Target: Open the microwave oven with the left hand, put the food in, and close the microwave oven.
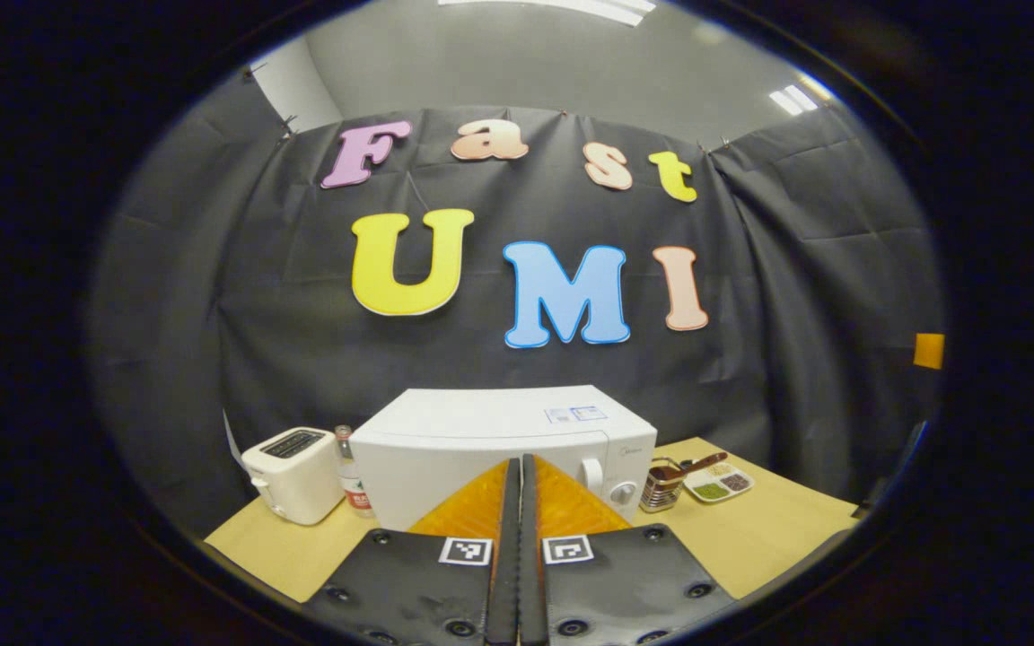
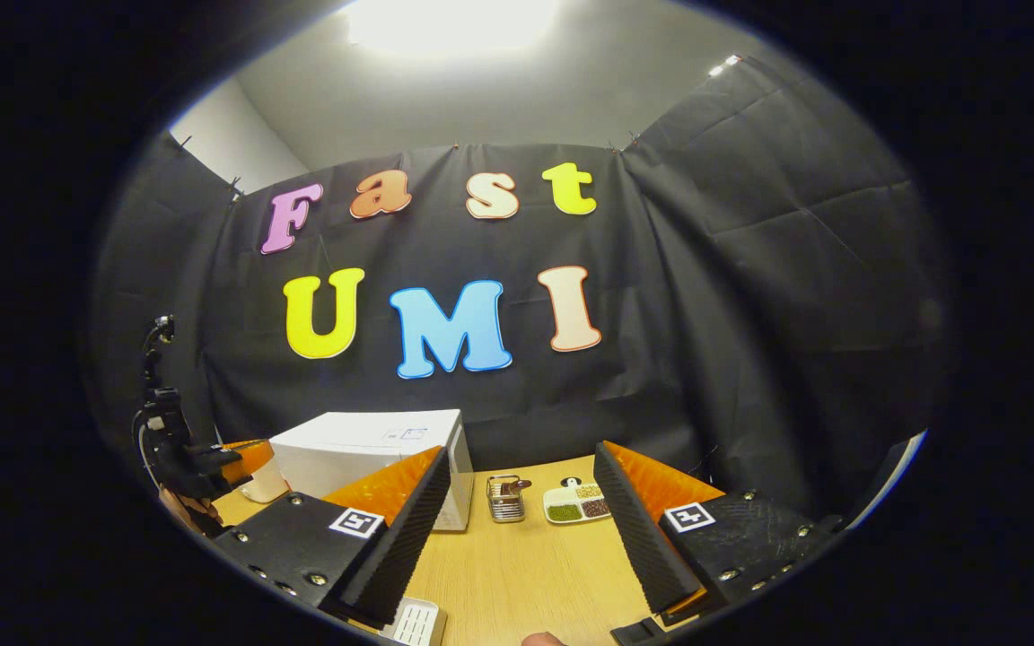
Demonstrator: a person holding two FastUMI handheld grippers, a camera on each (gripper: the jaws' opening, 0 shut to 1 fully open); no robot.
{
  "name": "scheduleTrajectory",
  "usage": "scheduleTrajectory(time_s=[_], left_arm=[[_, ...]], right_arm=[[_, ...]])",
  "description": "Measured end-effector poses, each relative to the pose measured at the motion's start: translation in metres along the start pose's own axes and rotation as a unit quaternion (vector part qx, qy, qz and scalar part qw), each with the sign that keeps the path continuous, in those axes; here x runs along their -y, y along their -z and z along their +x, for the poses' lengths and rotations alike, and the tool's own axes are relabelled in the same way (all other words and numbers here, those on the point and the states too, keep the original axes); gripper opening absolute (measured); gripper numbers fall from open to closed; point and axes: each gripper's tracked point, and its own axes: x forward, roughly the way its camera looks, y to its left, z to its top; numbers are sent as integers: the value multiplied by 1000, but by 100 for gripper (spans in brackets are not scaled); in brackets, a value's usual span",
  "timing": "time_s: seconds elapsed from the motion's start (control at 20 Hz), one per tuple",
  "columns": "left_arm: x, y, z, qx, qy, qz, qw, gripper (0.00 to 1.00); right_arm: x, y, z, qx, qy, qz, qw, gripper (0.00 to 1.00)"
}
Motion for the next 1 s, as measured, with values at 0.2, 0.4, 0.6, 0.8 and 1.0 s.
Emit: scheduleTrajectory(time_s=[0.2,0.4,0.6,0.8,1.0], left_arm=[[-3,-23,-55,22,-30,17,999,6],[0,-31,-95,27,-36,19,999,7],[-9,-34,-121,31,-49,34,998,7],[-19,-30,-146,31,-60,33,997,7],[-30,-28,-160,29,-60,41,997,19]], right_arm=[[-5,3,-2,7,-40,6,999,98],[-13,-3,-7,21,-59,-2,998,97],[-20,4,-12,23,-60,-12,998,98],[-31,11,-19,22,-57,-19,998,98],[-44,15,-29,29,-52,-34,998,98]])
